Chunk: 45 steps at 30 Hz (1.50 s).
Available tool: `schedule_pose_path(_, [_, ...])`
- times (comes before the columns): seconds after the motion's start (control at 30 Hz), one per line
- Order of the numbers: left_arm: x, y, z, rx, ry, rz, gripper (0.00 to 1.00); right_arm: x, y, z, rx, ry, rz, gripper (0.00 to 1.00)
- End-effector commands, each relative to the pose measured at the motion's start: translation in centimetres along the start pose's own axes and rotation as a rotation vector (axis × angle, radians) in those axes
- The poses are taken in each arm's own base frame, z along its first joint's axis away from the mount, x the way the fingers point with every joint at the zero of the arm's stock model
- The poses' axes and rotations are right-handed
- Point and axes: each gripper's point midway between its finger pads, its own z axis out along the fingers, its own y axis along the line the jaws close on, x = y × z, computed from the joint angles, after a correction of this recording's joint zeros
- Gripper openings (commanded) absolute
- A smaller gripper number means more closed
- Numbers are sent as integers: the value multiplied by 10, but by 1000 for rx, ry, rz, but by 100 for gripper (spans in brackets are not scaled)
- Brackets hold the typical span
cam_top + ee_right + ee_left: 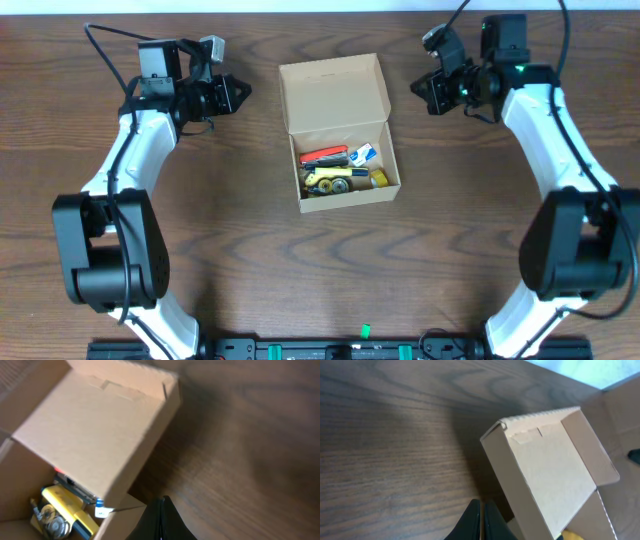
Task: Pack container
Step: 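Push the lid flap forward with both grippers to close the box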
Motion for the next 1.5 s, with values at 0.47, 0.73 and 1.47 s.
schedule_pose_path(0.47, [27, 28, 67, 169, 78, -507, 6, 18, -21, 74, -93, -4, 297, 1])
schedule_pose_path(0.73, [26, 8, 88, 237, 89, -523, 6, 10, -12, 91, -172, -47, 324, 1])
schedule_pose_path(1.47, [-24, -98, 66, 583, 145, -205, 6, -24, 34, 56, -579, -171, 257, 1])
